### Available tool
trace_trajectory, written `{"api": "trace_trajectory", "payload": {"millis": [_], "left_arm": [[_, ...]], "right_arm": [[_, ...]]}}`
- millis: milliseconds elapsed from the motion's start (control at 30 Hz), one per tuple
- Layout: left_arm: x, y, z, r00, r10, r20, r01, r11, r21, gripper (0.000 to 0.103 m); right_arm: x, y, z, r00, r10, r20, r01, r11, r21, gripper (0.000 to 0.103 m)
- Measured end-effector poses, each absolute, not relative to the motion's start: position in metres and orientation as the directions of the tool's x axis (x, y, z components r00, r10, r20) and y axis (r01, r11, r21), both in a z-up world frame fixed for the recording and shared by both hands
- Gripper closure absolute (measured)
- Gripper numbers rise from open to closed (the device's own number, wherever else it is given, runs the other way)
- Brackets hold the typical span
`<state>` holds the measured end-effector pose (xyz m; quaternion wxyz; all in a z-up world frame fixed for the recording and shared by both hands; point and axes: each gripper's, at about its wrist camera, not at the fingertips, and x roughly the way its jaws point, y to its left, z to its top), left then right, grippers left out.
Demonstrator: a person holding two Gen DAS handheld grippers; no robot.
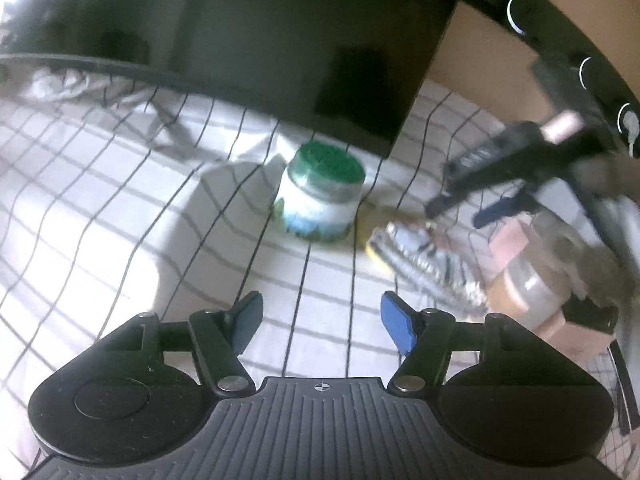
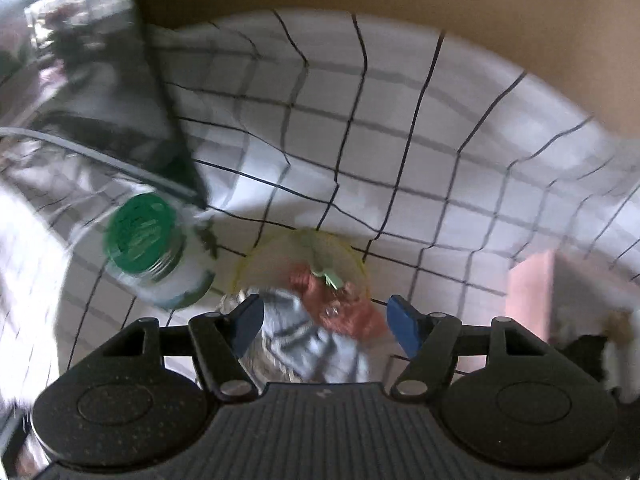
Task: Organize soft objects
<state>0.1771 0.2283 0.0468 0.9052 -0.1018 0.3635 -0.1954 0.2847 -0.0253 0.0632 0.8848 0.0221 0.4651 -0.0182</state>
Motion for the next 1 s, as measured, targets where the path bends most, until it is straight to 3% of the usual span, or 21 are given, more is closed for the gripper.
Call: {"api": "trace_trajectory", "payload": {"millis": [233, 367, 500, 633, 767, 867, 1000], "left_arm": [[0.18, 0.242, 0.035, 0.636, -0.45, -0.627, 0.268, 0.891, -0.367, 0.033], [0.183, 0.243, 0.036, 0.632, -0.465, -0.62, 0.288, 0.884, -0.369, 0.033], [0.188, 0.232, 0.039, 0.616, -0.5, -0.608, 0.356, 0.866, -0.351, 0.033], [0.188, 0.212, 0.042, 0.575, -0.548, -0.608, 0.462, 0.83, -0.312, 0.033], [0.188, 0.187, 0.036, 0.549, -0.537, -0.64, 0.504, 0.824, -0.258, 0.033], [0.19, 0.182, 0.031, 0.59, -0.457, -0.666, 0.427, 0.876, -0.223, 0.033], [0.202, 0.185, 0.024, 0.593, -0.422, -0.686, 0.329, 0.904, -0.272, 0.033]], "right_arm": [[0.316, -0.016, 0.027, 0.485, -0.071, -0.872, 0.081, 0.996, -0.036, 0.034], [0.305, -0.007, 0.022, 0.47, -0.023, -0.882, 0.045, 0.999, -0.002, 0.045], [0.276, 0.016, 0.021, 0.441, 0.11, -0.891, -0.089, 0.993, 0.078, 0.055], [0.249, 0.025, 0.034, 0.389, 0.314, -0.866, -0.21, 0.946, 0.248, 0.055], [0.227, 0.015, 0.07, 0.505, 0.236, -0.83, -0.222, 0.965, 0.14, 0.045], [0.215, -0.005, 0.093, 0.61, 0.141, -0.78, -0.16, 0.986, 0.054, 0.041], [0.211, -0.034, 0.113, 0.679, 0.05, -0.733, -0.074, 0.997, 0.0, 0.037]]}}
